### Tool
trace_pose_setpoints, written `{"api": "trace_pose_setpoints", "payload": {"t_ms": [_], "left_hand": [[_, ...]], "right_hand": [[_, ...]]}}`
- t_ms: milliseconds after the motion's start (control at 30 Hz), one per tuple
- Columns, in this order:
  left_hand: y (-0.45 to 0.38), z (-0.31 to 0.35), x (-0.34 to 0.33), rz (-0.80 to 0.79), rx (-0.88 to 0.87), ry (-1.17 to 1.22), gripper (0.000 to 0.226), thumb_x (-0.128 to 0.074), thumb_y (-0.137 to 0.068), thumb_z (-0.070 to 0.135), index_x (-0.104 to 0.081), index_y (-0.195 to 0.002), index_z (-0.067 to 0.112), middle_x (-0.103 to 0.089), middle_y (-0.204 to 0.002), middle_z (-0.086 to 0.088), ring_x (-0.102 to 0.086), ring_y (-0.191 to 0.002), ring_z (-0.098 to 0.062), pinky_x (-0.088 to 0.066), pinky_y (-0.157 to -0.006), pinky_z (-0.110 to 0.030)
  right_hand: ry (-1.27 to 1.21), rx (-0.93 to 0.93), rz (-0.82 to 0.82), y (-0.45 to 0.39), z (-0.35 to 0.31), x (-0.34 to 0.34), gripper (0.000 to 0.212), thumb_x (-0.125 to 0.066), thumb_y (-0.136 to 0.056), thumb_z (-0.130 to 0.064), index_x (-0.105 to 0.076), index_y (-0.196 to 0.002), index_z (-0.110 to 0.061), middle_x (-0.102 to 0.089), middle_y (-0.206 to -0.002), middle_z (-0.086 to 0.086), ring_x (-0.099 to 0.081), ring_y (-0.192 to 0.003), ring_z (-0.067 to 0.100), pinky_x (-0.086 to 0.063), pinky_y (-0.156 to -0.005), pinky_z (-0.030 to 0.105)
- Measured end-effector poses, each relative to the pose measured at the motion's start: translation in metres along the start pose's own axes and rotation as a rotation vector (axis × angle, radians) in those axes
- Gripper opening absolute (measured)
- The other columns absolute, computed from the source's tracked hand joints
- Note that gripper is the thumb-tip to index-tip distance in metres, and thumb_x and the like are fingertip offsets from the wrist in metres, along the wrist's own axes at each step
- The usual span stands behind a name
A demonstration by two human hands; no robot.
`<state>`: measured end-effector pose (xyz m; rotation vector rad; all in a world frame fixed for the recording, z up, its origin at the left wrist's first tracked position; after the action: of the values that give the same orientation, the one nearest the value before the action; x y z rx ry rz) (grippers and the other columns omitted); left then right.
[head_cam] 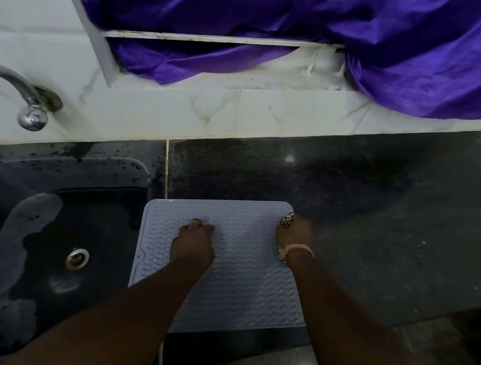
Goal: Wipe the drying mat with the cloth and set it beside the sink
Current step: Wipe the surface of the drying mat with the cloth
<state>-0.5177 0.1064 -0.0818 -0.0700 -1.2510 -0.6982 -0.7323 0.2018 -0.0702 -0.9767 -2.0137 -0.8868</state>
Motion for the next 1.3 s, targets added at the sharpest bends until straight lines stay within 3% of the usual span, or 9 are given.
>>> {"api": "trace_pose_setpoints", "payload": {"t_ms": [133,267,333,400,467,533,800,967,1300], "left_hand": [[0.0,-0.004,0.001,-0.002,-0.014,-0.013,0.058,-0.063,-0.088,0.025,-0.048,-0.144,0.031,-0.038,-0.152,-0.002,-0.042,-0.133,-0.028,-0.047,-0.104,-0.047],[0.0,-0.006,0.004,-0.001,-0.016,-0.013,0.057,-0.064,-0.088,0.029,-0.049,-0.143,0.033,-0.039,-0.151,0.0,-0.043,-0.132,-0.027,-0.048,-0.102,-0.047],[-0.001,-0.005,0.005,-0.005,-0.012,-0.001,0.057,-0.065,-0.088,0.028,-0.049,-0.142,0.033,-0.039,-0.151,0.0,-0.043,-0.132,-0.026,-0.048,-0.102,-0.047],[0.0,-0.005,0.006,-0.011,-0.012,-0.002,0.057,-0.065,-0.088,0.028,-0.049,-0.142,0.033,-0.038,-0.151,0.001,-0.043,-0.132,-0.026,-0.048,-0.102,-0.046],[0.001,-0.006,0.007,-0.002,-0.026,-0.01,0.055,-0.065,-0.088,0.028,-0.05,-0.141,0.033,-0.04,-0.15,0.0,-0.043,-0.132,-0.026,-0.048,-0.102,-0.046],[0.002,-0.01,0.006,0.016,-0.06,-0.003,0.053,-0.063,-0.088,0.027,-0.05,-0.139,0.034,-0.042,-0.149,-0.001,-0.045,-0.13,-0.027,-0.048,-0.102,-0.046],[0.005,-0.037,-0.001,0.041,-0.147,0.099,0.055,-0.054,-0.09,0.018,-0.046,-0.143,0.027,-0.044,-0.151,0.003,-0.045,-0.137,-0.021,-0.043,-0.111,-0.044],[0.013,-0.054,0.005,0.109,-0.155,0.119,0.047,-0.056,-0.09,0.018,-0.053,-0.137,0.021,-0.057,-0.137,0.001,-0.054,-0.125,-0.02,-0.046,-0.107,-0.039],[0.025,-0.096,0.021,0.191,-0.005,0.086,0.052,-0.057,-0.09,0.017,-0.049,-0.142,0.016,-0.048,-0.147,-0.002,-0.045,-0.133,-0.021,-0.036,-0.114,-0.036]], "right_hand": [[0.113,0.036,-0.009,0.005,-0.007,-0.009,0.024,-0.049,-0.089,-0.016,-0.064,-0.106,-0.007,-0.057,-0.122,0.019,-0.053,-0.11,0.035,-0.045,-0.095,0.036],[0.131,0.023,-0.038,0.003,-0.019,-0.011,0.032,-0.057,-0.088,-0.013,-0.061,-0.117,-0.002,-0.044,-0.137,0.022,-0.048,-0.122,0.037,-0.043,-0.103,0.039],[0.137,0.032,-0.04,0.005,-0.025,-0.015,0.031,-0.058,-0.088,-0.016,-0.062,-0.115,-0.002,-0.049,-0.132,0.023,-0.051,-0.119,0.036,-0.044,-0.102,0.038],[0.134,0.069,-0.044,0.01,-0.033,-0.022,0.02,-0.055,-0.086,-0.018,-0.065,-0.098,-0.006,-0.061,-0.115,0.02,-0.056,-0.111,0.033,-0.043,-0.097,0.033],[0.137,0.099,-0.061,0.017,-0.042,-0.029,0.01,-0.053,-0.084,-0.018,-0.06,-0.081,-0.012,-0.065,-0.101,0.015,-0.058,-0.102,0.03,-0.041,-0.087,0.03],[0.147,0.128,-0.086,0.024,-0.051,-0.037,0.008,-0.053,-0.084,-0.015,-0.055,-0.076,-0.014,-0.064,-0.099,0.014,-0.054,-0.101,0.028,-0.042,-0.084,0.03],[0.178,0.241,-0.163,0.046,-0.084,-0.072,0.012,-0.056,-0.08,-0.013,-0.063,-0.089,-0.01,-0.059,-0.106,0.016,-0.053,-0.103,0.028,-0.046,-0.091,0.03],[0.179,0.304,-0.193,0.061,-0.11,-0.093,0.005,-0.057,-0.081,-0.013,-0.061,-0.084,-0.012,-0.062,-0.102,0.015,-0.052,-0.103,0.027,-0.046,-0.09,0.03],[0.174,0.425,-0.237,0.087,-0.147,-0.124,0.019,-0.054,-0.085,-0.013,-0.066,-0.098,-0.005,-0.063,-0.105,0.018,-0.054,-0.106,0.031,-0.047,-0.094,0.034]]}}
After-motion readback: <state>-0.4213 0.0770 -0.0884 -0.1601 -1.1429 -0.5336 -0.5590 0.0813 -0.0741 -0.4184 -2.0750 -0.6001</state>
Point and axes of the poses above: each hand's wrist, its own y-axis away from the middle knuckle, its own x-axis out of the back of the hand, z = x × y, the point moved 1 cm from there along -y, towards the middle knuckle
